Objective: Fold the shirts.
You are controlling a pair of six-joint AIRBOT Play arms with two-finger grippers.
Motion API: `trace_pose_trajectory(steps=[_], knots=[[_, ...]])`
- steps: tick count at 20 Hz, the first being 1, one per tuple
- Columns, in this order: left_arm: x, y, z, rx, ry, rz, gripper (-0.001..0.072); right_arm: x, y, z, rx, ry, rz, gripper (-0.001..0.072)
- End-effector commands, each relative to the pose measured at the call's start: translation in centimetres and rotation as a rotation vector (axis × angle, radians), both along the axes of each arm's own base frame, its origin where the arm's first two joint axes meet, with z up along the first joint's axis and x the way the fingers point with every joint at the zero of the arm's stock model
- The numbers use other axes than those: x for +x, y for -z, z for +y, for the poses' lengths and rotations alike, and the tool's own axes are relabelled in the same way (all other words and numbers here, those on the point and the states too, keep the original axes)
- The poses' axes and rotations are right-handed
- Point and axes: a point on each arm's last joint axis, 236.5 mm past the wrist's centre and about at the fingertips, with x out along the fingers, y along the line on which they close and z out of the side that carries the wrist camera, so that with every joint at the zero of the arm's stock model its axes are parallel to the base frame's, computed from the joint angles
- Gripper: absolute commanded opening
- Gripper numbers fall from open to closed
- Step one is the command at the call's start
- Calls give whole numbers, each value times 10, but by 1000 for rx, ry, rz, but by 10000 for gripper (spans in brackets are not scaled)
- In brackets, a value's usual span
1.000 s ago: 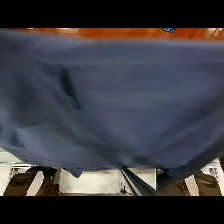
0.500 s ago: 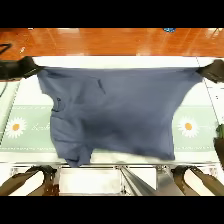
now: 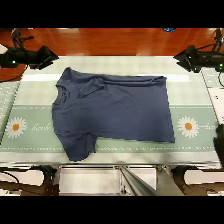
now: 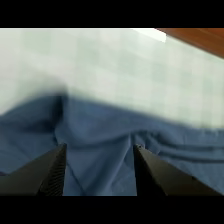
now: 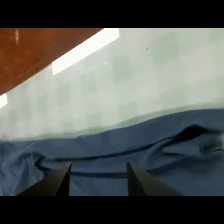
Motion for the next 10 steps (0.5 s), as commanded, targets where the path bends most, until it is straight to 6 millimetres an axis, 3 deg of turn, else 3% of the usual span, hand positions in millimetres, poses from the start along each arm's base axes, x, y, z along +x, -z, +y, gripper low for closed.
trace_pose_trajectory(steps=[1, 3, 5, 7, 10], knots=[[-47, 13, 46, 66, 43, 205, 508, -19, -21, -17, 15, -50, 9, 406], [-85, 15, 80, 52, 12, 288, 508, -55, -31, -32, -59, -113, 39, 405], [-120, 22, 101, 29, -44, 319, 508, -91, -31, -40, -174, -147, 81, 405], [-161, 43, 105, -18, -101, 367, 508, -125, -16, -49, -261, -95, 140, 405], [-232, 90, 91, -167, -198, 490, 509, -179, 21, -30, -175, -24, 192, 405]])
